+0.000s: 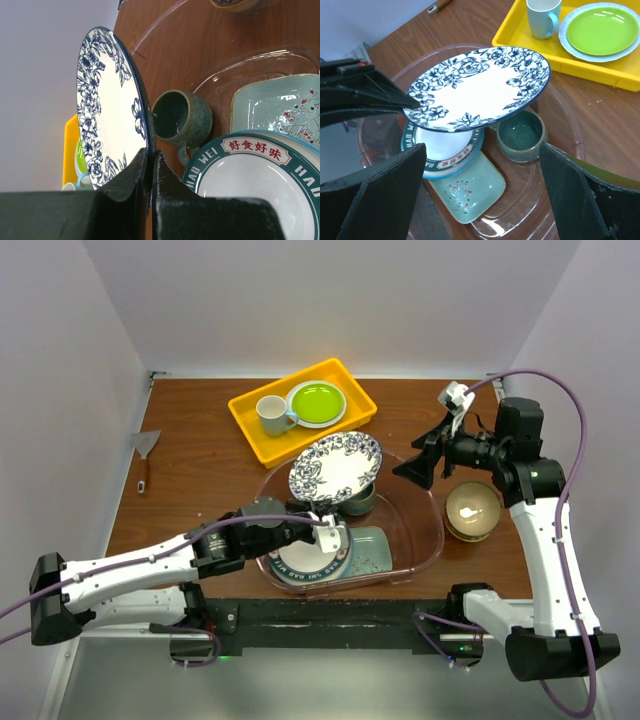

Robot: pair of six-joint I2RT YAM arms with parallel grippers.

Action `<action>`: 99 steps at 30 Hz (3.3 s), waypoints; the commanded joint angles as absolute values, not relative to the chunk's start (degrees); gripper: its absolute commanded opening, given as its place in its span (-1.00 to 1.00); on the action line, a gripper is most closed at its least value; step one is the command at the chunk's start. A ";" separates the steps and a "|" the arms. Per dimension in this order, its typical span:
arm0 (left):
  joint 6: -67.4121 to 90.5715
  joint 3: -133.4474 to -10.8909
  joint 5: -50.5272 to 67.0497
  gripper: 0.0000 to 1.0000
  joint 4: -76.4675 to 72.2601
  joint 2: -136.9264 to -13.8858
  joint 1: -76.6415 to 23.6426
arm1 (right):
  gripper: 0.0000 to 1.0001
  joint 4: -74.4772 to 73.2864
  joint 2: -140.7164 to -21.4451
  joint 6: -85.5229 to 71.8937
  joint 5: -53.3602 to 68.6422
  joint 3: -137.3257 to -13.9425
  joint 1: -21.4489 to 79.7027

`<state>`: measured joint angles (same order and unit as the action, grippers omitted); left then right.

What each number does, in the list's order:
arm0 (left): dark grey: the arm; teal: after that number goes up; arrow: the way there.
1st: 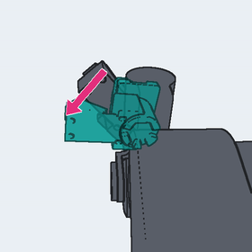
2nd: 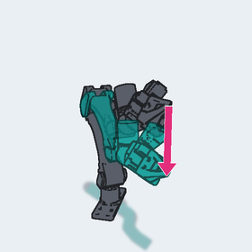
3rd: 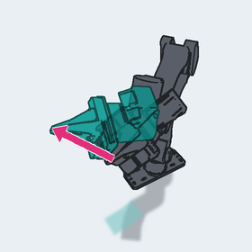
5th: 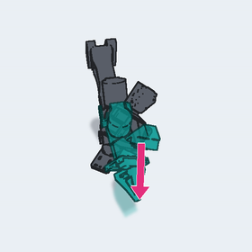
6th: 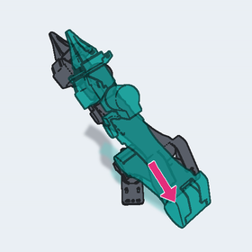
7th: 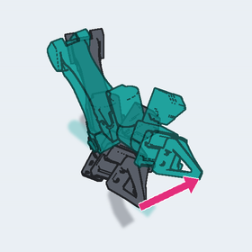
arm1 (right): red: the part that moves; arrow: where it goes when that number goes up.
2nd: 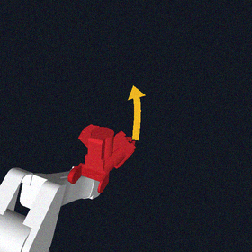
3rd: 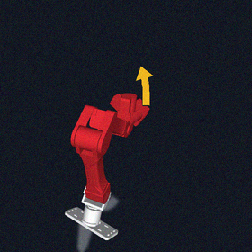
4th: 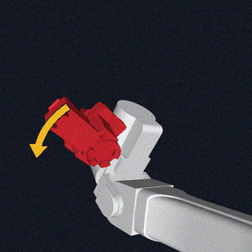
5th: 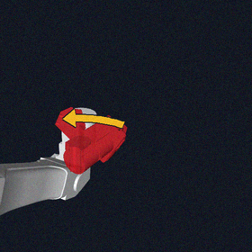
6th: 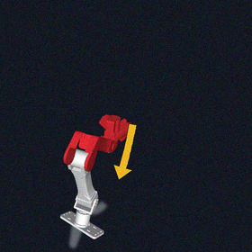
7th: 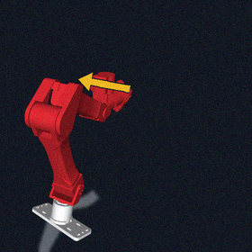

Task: Place the mixed dishes into the plastic bin
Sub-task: Pick up the plate at the center of the board.

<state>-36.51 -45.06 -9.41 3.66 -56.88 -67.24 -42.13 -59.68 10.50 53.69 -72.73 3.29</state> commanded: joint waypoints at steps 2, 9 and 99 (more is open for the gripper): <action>-41.66 -45.53 -14.41 -1.00 -10.55 -56.69 -69.26 | 0.97 -38.15 -60.03 1.69 55.63 -73.04 2.99; -42.19 -45.09 -16.17 -1.00 -12.30 -57.57 -70.84 | 0.97 -35.16 -60.64 -4.83 56.86 -70.93 3.08; -17.50 -62.14 -10.90 0.84 -0.09 -58.63 -72.87 | -1.00 -21.09 -72.86 -22.07 53.71 -62.93 11.50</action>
<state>-26.39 -57.14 -13.58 4.25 -64.99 -76.16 -26.89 -75.02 -22.90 50.54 -63.59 9.67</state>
